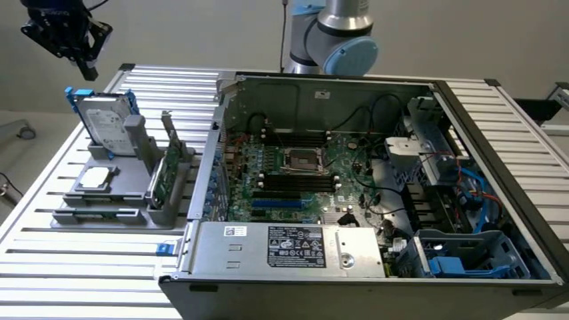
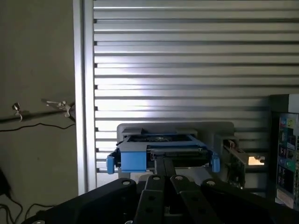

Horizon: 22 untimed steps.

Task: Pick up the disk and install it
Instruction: 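Reach for the disk, then pick up the disk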

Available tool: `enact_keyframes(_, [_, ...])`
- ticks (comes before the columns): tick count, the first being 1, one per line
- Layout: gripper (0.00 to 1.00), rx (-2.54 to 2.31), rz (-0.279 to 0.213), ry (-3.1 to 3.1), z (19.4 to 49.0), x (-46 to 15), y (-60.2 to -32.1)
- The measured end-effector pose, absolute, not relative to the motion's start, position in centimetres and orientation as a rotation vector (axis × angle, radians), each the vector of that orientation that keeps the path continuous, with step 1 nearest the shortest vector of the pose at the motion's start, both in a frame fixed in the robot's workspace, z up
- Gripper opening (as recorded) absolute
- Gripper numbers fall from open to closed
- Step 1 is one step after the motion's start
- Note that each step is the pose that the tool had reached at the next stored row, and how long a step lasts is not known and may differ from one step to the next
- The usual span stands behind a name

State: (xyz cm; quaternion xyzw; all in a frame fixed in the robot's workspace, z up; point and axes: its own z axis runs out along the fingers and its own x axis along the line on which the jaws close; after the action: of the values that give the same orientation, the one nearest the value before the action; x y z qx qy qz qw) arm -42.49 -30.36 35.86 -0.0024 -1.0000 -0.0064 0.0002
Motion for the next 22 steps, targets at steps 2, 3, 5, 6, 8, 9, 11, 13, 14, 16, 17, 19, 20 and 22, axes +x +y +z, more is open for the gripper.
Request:
enact_keyframes(2, [0.11,0.003,-0.015,-3.141,35.7,-43.0,-30.4])
enact_keyframes(3, [0.11,0.009,-0.013,-3.141,35.7,-43.2,-30.4])
enact_keyframes(5, [0.11,0.021,-0.006,-3.141,35.5,-43.7,-30.4])
enact_keyframes(6, [0.11,0.027,-0.002,-3.141,35.5,-43.8,-30.4])
enact_keyframes(8, [0.11,0.039,0.006,-3.141,35.5,-44.2,-30.3])
enact_keyframes(9, [0.11,0.04,0.006,-3.141,35.5,-44.2,-30.3])
enact_keyframes(11, [0.11,0.04,0.006,-3.141,35.5,-44.2,-30.3])
enact_keyframes(13, [0.11,0.04,0.006,-3.141,35.5,-44.2,-30.3])
enact_keyframes(14, [0.11,0.04,0.006,-3.141,35.5,-44.2,-30.3])
enact_keyframes(16, [0.11,0.04,0.006,-3.141,35.5,-44.2,-30.3])
enact_keyframes(17, [0.11,0.04,0.006,-3.141,35.5,-44.2,-30.3])
enact_keyframes(19, [0.11,0.04,0.006,-3.141,35.5,-44.2,-30.3])
enact_keyframes(20, [0.11,0.04,0.006,-3.141,35.5,-44.2,-30.3])
enact_keyframes(22, [0.11,0.04,0.006,-3.141,35.5,-44.2,-30.3])
